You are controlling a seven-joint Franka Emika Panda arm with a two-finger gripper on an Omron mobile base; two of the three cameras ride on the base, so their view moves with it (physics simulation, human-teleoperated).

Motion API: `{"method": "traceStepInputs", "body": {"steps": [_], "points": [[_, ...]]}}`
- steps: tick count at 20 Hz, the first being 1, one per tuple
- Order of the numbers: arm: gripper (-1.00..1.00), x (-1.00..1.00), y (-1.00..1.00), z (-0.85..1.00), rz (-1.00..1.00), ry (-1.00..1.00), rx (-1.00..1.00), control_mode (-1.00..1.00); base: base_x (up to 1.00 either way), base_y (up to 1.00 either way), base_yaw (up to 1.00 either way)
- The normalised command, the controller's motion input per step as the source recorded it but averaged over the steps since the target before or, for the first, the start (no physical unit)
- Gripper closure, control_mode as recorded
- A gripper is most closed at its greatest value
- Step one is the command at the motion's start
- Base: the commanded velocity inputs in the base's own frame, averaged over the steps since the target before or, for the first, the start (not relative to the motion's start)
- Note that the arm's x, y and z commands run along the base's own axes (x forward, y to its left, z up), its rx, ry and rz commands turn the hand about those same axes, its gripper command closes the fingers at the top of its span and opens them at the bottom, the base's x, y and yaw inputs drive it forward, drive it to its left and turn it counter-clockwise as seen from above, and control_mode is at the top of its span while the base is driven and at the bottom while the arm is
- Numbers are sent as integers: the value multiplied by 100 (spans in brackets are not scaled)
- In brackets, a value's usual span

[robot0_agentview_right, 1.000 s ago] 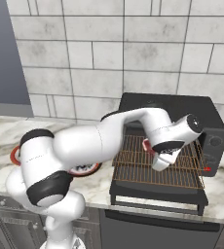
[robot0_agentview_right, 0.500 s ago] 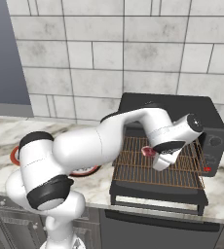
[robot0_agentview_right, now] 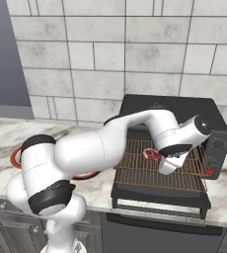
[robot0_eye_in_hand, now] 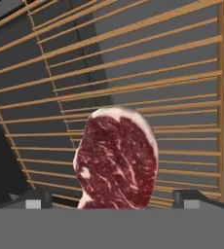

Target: Open the toaster oven door. Place the bread on the bottom rack in the toaster oven and place the steak on the top rack.

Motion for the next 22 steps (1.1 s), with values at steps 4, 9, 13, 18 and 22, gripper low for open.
{"method": "traceStepInputs", "body": {"steps": [4,9,13,18,22], "points": [[-100,-36,-15,22,23,-1,-9,-100,0,0,0],[-100,-39,2,11,55,-3,-32,-100,0,0,0],[-100,-32,4,0,75,-2,-35,-100,0,0,0],[-100,-31,3,0,65,-2,-25,-100,0,0,0],[-100,-21,8,-5,47,0,-13,-100,0,0,0]]}}
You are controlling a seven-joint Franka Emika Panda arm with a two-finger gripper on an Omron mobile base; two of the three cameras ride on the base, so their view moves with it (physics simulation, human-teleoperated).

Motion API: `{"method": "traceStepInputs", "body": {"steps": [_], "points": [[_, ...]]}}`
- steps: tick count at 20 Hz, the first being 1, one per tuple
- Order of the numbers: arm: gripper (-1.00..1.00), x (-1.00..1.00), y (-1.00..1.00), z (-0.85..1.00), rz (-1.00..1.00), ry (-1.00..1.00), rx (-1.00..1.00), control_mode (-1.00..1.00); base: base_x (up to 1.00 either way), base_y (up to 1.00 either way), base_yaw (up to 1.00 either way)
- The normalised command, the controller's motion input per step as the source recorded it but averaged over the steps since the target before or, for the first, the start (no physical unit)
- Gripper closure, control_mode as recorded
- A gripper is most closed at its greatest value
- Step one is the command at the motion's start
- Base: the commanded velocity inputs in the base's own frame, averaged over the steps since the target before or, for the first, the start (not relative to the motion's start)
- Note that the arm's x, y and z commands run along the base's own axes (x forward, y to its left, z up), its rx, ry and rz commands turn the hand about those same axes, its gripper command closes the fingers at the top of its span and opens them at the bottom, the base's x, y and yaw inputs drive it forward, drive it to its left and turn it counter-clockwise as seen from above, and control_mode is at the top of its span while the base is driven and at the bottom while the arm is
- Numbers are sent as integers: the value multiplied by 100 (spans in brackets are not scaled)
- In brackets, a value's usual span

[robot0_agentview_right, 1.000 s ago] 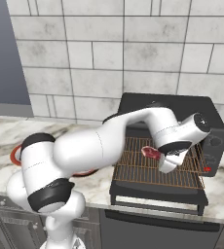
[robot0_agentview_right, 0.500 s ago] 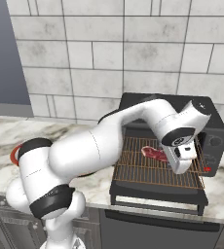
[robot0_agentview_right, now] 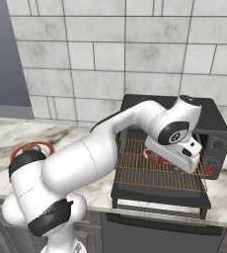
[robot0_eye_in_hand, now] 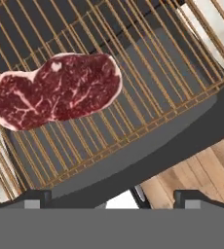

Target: Open the toaster oven door. Place the bread on the bottom rack in the toaster oven and place the steak on the top rack.

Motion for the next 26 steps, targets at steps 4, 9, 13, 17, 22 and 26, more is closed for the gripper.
{"method": "traceStepInputs", "body": {"steps": [4,9,13,17,22,26], "points": [[-100,-10,11,-7,35,0,-4,-100,0,0,0],[-100,-2,9,-4,26,0,-2,-100,0,0,0],[-100,-16,1,-7,22,0,0,-100,0,0,0],[-100,-11,3,-14,7,0,0,-100,0,0,0],[-100,3,9,-8,0,0,0,-100,0,0,0],[-100,1,10,-10,0,-1,-1,-100,0,0,0]]}}
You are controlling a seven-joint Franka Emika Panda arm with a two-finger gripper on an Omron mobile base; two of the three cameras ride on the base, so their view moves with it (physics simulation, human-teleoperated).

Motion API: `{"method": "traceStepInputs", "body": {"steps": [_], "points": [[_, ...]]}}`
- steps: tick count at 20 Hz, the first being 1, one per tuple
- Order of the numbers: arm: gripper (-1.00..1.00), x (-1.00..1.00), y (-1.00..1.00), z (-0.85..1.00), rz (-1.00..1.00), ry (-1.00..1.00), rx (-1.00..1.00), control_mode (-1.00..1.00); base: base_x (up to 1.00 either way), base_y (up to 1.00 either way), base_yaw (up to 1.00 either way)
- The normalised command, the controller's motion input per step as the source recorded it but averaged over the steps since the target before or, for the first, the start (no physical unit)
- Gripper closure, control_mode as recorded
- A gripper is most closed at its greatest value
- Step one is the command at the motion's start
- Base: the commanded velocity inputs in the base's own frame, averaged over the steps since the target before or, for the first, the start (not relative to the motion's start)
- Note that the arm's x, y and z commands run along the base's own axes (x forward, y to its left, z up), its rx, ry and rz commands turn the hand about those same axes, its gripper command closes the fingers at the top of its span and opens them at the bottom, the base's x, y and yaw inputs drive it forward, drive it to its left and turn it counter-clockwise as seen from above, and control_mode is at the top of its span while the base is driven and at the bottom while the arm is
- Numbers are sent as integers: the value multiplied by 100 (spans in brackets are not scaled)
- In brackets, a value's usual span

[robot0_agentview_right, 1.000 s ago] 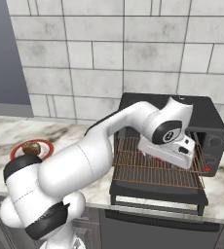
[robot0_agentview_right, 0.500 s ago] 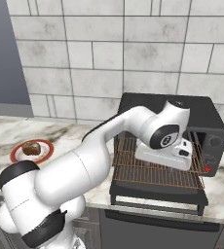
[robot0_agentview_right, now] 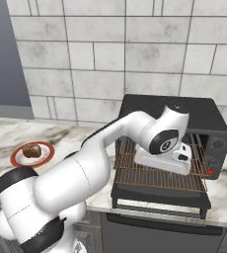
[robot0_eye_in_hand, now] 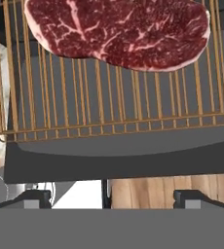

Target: Open the toaster oven door. Place the bread on the bottom rack in the toaster oven and place the steak on the top rack.

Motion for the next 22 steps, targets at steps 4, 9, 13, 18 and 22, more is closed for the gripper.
{"method": "traceStepInputs", "body": {"steps": [4,9,13,18,22], "points": [[-100,0,12,-19,0,-4,-2,-100,0,0,0],[-100,15,18,-16,0,-9,0,-100,0,0,0],[-100,15,13,-18,0,-10,0,-100,0,0,0],[-100,16,1,-13,0,-4,-2,-100,0,0,0],[-100,24,-3,0,2,0,-1,-100,0,0,0]]}}
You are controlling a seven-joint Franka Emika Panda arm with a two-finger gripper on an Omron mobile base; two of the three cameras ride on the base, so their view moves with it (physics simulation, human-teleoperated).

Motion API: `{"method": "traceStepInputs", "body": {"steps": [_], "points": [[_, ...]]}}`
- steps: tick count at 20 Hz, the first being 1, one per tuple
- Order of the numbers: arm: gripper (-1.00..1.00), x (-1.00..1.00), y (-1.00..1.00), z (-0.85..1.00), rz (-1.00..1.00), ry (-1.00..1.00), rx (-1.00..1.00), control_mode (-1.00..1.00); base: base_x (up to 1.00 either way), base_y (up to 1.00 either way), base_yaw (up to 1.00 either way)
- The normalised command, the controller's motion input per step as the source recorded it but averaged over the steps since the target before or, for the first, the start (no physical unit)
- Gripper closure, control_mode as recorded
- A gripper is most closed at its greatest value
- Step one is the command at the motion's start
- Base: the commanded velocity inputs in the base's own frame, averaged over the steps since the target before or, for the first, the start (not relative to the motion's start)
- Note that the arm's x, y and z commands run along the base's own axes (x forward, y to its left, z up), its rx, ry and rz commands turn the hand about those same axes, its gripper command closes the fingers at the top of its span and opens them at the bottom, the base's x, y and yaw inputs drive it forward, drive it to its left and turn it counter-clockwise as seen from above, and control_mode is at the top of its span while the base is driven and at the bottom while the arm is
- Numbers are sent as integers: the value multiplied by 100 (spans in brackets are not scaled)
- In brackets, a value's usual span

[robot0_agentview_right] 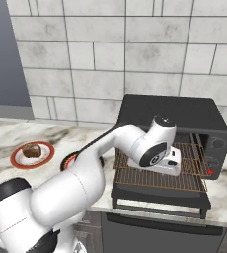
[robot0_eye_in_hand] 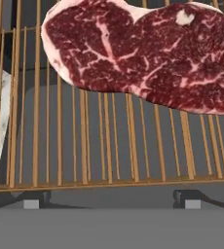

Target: Open the toaster oven door. Place the bread on the bottom rack in the toaster oven and place the steak on the top rack.

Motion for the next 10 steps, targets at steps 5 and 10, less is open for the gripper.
{"method": "traceStepInputs", "body": {"steps": [5,10], "points": [[-100,10,-5,-1,3,0,0,-100,0,0,0],[-100,3,-3,-9,2,-1,0,-100,0,0,0]]}}
